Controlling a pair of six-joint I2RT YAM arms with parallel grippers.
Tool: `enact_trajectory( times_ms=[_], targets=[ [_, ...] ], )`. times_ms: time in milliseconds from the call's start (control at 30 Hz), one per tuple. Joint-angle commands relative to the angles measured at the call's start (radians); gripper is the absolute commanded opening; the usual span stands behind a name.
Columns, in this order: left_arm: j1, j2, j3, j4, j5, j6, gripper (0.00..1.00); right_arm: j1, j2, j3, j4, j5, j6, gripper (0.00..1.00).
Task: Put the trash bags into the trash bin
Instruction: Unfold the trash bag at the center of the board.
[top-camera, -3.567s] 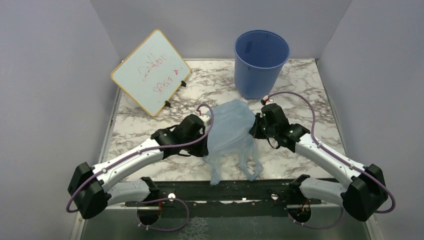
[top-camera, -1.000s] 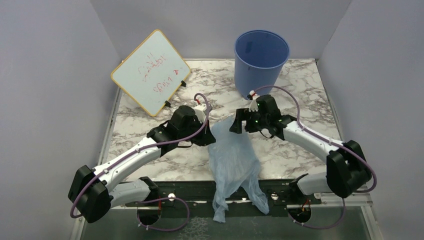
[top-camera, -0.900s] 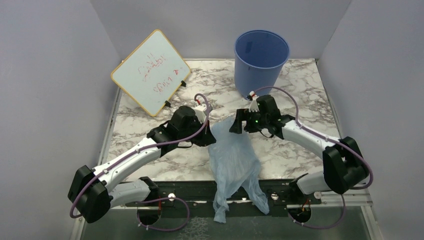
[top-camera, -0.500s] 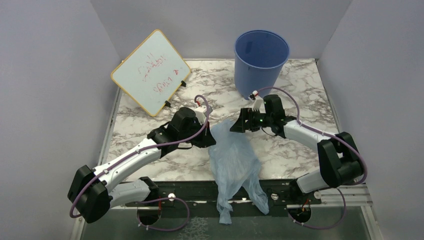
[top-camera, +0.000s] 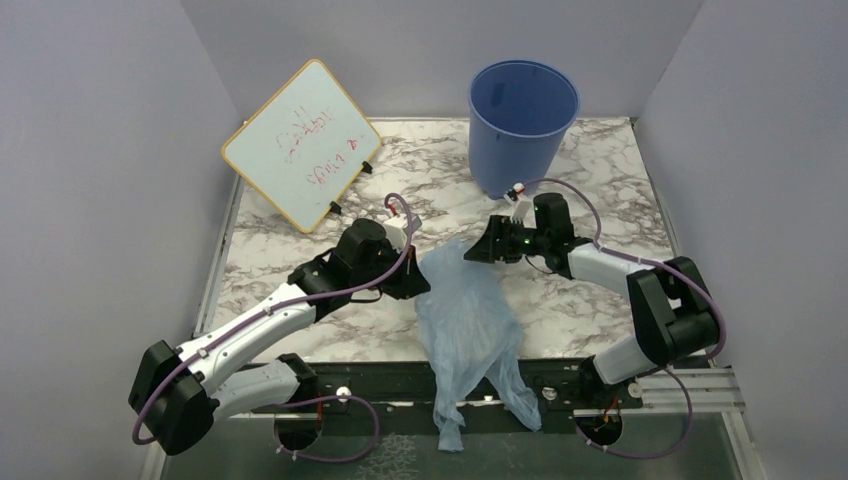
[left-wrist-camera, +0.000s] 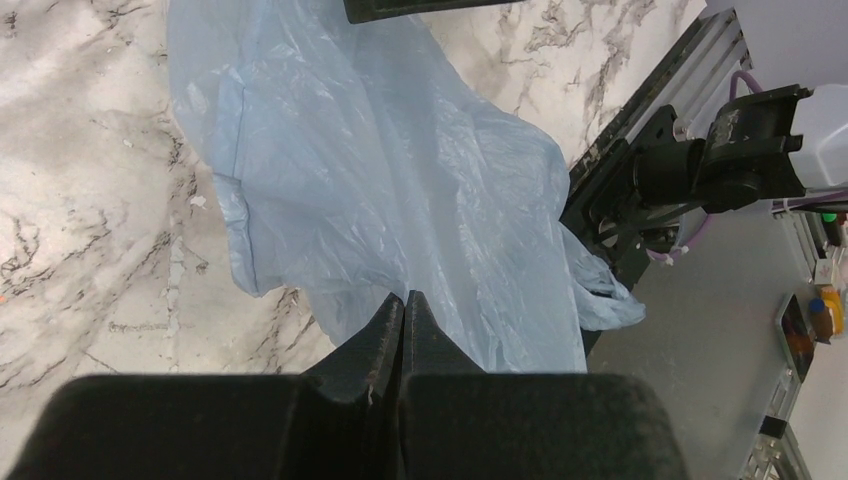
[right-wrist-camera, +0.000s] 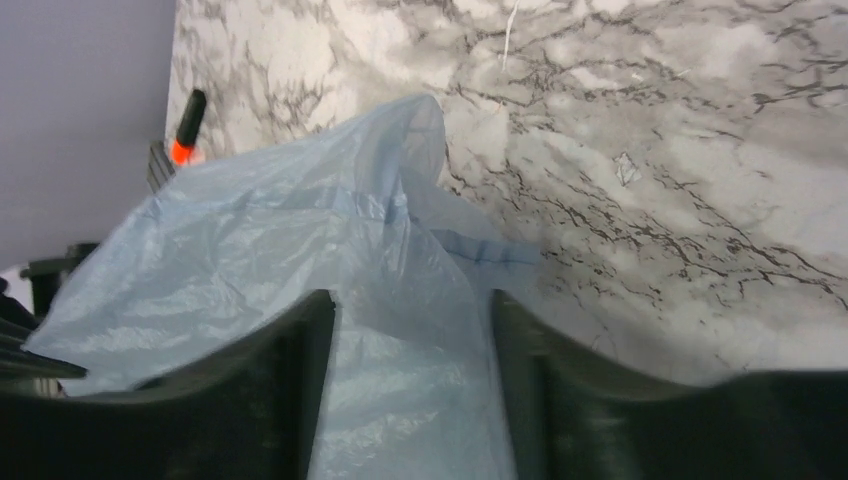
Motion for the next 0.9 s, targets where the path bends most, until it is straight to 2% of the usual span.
enact_trajectory(
  times_ms=[0,33,100,300,433,467,500,533,567,600,667,733,867],
  targets=[
    [-0.006,-0.020,-0.017,0.033,0.006,-0.009,0.00,0.003,0.103,-0.012,0.103,-0.153,0.073,0.50],
    [-0.006,-0.019,-0.019,0.037,0.003,-0.010,0.00,0.005,0.109,-0.035,0.170,-0.183,0.098,0.43],
    [-0.006,-0.018,-0.021,0.041,-0.003,-0.015,0.00,0.005,0.089,-0.082,0.224,-0.183,0.120,0.37],
    [-0.006,-0.033,-0.041,0.039,-0.087,-0.037,0.00,0.005,0.017,-0.106,0.200,-0.153,0.133,0.01],
    [-0.006,-0.043,-0.055,-0.011,-0.223,-0.084,0.20,0.005,-0.053,-0.118,0.222,-0.145,0.179,0.01],
    [-0.006,-0.046,-0.059,-0.026,-0.253,-0.092,0.34,0.005,-0.076,-0.119,0.216,-0.132,0.187,0.00],
    [-0.006,-0.049,-0.062,-0.039,-0.277,-0.097,0.42,0.004,-0.098,-0.116,0.202,-0.116,0.191,0.00],
    [-0.005,-0.054,-0.066,-0.048,-0.295,-0.096,0.44,0.003,-0.123,-0.114,0.184,-0.103,0.193,0.01],
    [-0.005,-0.062,-0.069,-0.057,-0.309,-0.094,0.50,0.002,-0.146,-0.114,0.178,-0.099,0.192,0.00],
    [-0.003,-0.073,-0.071,-0.063,-0.321,-0.092,0.59,0.003,-0.165,-0.114,0.173,-0.096,0.187,0.01],
    [-0.002,-0.105,-0.082,-0.061,-0.345,-0.104,0.84,0.002,-0.189,-0.111,0.153,-0.090,0.182,0.01],
    [0.007,-0.141,-0.101,-0.050,-0.367,-0.118,0.98,0.003,-0.205,-0.105,0.111,-0.043,0.190,0.01],
    [0.053,-0.176,-0.119,-0.081,-0.386,-0.130,0.99,-0.004,-0.259,-0.094,0.040,0.194,0.256,0.01]
  ],
)
